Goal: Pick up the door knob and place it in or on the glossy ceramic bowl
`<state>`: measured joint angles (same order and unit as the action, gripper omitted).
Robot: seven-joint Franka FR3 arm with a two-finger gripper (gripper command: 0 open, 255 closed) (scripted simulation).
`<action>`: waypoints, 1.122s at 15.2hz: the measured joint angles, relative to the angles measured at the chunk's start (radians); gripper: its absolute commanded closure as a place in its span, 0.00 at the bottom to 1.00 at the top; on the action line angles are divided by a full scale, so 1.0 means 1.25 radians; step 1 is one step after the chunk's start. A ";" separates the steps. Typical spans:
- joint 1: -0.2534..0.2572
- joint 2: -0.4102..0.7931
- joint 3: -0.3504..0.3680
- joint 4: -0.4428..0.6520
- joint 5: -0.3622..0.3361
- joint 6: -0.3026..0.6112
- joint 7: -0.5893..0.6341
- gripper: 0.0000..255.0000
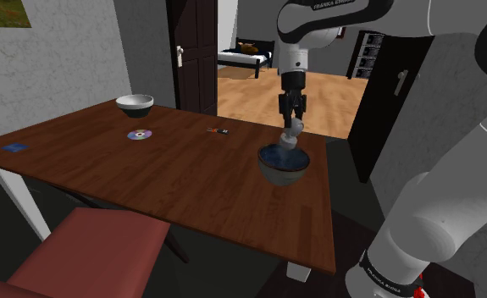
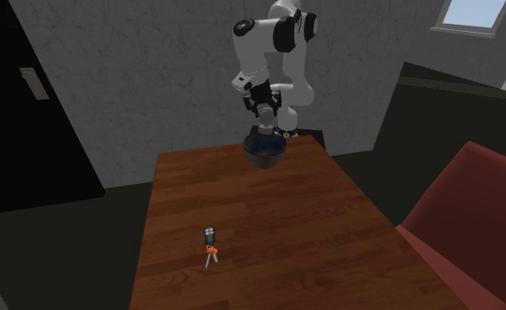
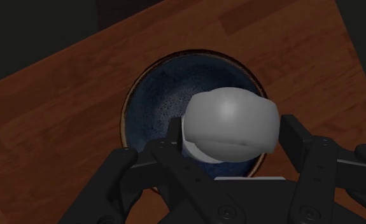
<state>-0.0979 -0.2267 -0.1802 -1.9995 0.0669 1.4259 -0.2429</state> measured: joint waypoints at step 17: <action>-0.001 0.007 -0.001 -0.085 0.000 0.093 -0.009 0.00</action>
<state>-0.0990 -0.2176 -0.1817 -2.1063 0.0664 1.5419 -0.2539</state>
